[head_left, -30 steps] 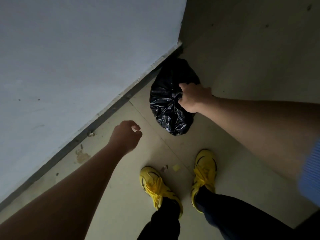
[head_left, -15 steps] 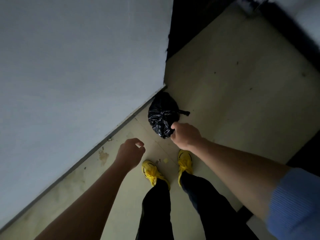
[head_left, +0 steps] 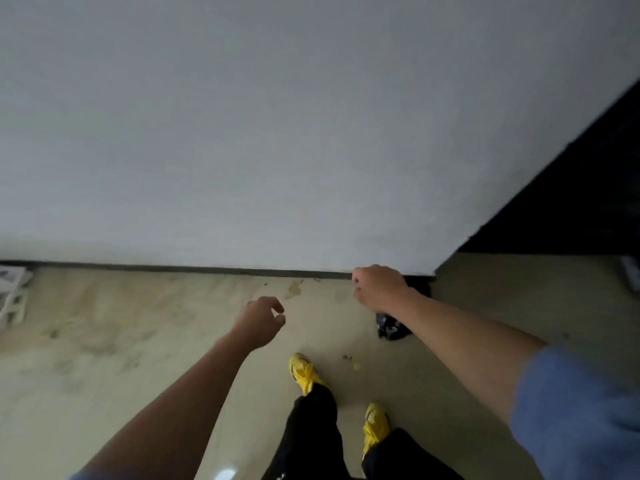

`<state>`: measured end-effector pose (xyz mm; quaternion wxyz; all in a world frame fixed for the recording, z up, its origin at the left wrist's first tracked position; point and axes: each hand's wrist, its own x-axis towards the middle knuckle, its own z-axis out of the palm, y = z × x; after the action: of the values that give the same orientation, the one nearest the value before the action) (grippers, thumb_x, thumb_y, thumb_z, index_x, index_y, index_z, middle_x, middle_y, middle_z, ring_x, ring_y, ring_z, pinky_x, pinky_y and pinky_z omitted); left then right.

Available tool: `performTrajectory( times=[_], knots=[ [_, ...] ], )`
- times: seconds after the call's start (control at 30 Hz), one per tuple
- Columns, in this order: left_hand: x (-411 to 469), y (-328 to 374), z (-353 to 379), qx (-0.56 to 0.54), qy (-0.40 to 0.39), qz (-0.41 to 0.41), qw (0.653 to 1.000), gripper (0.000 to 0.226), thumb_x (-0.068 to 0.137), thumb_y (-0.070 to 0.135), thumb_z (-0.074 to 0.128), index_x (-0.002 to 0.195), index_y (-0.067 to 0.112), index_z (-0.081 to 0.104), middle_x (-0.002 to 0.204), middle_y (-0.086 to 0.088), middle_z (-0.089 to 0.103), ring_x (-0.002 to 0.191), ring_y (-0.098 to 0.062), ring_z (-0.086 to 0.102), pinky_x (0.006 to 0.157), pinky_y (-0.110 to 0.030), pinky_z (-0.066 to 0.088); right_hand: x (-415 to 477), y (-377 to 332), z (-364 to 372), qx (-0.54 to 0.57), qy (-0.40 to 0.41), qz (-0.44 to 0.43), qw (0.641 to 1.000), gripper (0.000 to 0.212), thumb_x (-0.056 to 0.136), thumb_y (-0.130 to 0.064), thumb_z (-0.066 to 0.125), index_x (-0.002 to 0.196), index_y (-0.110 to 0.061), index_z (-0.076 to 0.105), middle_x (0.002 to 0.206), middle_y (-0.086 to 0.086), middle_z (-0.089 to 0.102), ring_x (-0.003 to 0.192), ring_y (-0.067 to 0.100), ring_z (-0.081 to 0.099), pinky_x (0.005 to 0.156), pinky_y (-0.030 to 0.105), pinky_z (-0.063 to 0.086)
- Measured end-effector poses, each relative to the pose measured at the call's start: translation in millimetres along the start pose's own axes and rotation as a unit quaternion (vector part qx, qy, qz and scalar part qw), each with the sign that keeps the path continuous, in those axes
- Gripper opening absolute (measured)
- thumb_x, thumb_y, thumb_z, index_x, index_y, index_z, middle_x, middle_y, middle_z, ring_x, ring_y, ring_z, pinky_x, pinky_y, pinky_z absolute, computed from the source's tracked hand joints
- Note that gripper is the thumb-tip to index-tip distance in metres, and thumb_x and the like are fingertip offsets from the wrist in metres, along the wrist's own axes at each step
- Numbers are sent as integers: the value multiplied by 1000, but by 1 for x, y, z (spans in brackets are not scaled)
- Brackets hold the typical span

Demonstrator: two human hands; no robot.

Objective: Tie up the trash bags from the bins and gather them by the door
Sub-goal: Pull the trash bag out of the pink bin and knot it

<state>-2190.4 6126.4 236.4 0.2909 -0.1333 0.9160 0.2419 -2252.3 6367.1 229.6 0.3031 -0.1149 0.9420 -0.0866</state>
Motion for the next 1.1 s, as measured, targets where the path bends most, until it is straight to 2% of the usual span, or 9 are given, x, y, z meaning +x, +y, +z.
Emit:
performTrajectory(
  times=[0.23,0.37,0.57,0.7,0.8,0.93,1.1],
  knots=[
    [-89,-131,-89,-71,144,-90,983,24,88,24,58,109,14,67,107,-13,67,94,-28,63,83,-35,51,14,-190,-54,-179,26,-199,963,33,93,-18,43,124,-17,54,115,8,63,96,27,60,75,34,47],
    [-135,-233,-132,-114,189,-165,961,24,87,25,59,106,15,67,106,-15,67,90,-28,64,84,-37,53,21,-326,-62,-236,40,-290,927,35,95,-20,41,129,-18,52,121,7,60,101,27,60,76,34,44],
    [-210,-390,-196,-143,233,-271,923,22,85,26,59,104,16,67,105,-12,69,98,-29,63,85,-34,52,32,-533,-56,-287,56,-374,880,33,95,-24,44,126,-19,54,121,7,61,102,26,61,75,32,44],
    [-263,-476,-235,-174,272,-332,886,23,88,21,60,106,10,67,110,-15,68,106,-30,61,88,-31,47,20,-662,-44,-295,67,-433,849,31,96,-26,44,124,-19,56,123,6,61,105,26,61,85,35,48],
    [-288,-530,-253,-202,301,-373,854,22,89,18,59,107,7,67,112,-17,66,108,-32,59,87,-31,46,14,-745,-28,-310,63,-479,819,28,96,-27,44,119,-18,57,121,8,61,103,27,60,84,36,49],
    [-313,-605,-268,-229,316,-424,818,23,90,22,59,108,12,67,112,-13,67,105,-30,61,83,-28,46,22,-857,7,-341,47,-528,776,33,95,-28,46,125,-20,56,127,8,59,108,27,60,86,38,51],
    [-333,-704,-292,-260,319,-480,775,23,89,28,58,107,16,66,110,-10,67,98,-26,63,81,-28,48,43,-1000,52,-371,43,-589,717,35,93,-31,49,126,-21,56,125,8,60,107,28,60,83,38,52]
  ],
)
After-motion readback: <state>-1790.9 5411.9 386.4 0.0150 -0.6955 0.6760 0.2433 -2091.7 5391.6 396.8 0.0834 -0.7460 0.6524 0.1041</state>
